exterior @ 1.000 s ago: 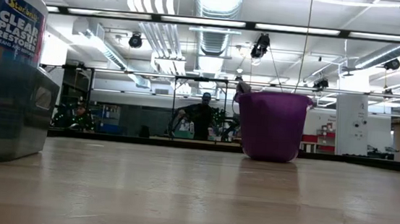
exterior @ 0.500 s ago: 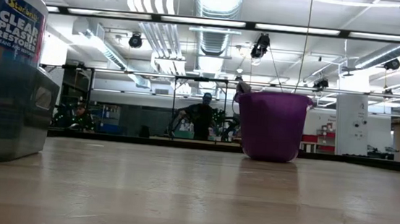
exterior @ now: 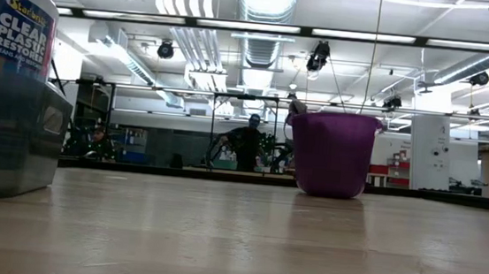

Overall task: Pick & Place Kitchen Items
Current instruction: Adjust the transparent spray bottle in the gray bin

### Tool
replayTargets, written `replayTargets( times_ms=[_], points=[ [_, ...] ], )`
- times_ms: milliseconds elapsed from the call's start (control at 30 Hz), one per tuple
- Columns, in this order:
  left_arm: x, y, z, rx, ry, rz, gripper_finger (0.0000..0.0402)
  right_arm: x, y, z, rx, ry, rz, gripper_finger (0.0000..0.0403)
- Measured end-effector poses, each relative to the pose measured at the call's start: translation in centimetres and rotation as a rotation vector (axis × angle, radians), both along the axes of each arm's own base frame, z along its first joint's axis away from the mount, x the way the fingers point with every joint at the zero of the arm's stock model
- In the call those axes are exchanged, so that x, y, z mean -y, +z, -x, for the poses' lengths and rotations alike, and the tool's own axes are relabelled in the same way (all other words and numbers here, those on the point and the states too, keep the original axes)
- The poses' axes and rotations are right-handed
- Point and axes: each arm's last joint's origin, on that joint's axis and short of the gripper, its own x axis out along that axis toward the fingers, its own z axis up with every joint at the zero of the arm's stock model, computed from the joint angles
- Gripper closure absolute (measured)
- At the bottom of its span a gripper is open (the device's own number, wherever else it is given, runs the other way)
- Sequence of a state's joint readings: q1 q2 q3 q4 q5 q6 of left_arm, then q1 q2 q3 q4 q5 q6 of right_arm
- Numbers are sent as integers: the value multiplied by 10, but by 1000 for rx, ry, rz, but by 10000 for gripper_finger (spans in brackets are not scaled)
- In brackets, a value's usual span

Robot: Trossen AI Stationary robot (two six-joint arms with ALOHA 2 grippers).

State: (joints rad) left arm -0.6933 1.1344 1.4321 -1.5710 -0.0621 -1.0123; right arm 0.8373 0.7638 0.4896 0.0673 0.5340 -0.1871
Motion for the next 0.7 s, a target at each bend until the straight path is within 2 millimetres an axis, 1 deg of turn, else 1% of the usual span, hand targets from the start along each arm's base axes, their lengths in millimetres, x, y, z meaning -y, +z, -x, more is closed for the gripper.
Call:
replayTargets(
  times_ms=[167, 333, 500, 600, 700],
  points=[
    [-2, -18, 13, -57, 37, 0, 116, 0, 0, 0, -1, -1, -2, 385],
    [-3, -43, 24, -203, 92, 38, 116, 0, 0, 0, -2, -1, -3, 385],
    [0, -64, 26, -351, 115, 64, 116, 0, 0, 0, -2, -2, -2, 385],
    [3, -71, 25, -367, 111, 93, 116, 0, 0, 0, -2, -2, -3, 385],
    [4, -72, 23, -357, 110, 105, 116, 0, 0, 0, -2, -2, -3, 385]
  ],
)
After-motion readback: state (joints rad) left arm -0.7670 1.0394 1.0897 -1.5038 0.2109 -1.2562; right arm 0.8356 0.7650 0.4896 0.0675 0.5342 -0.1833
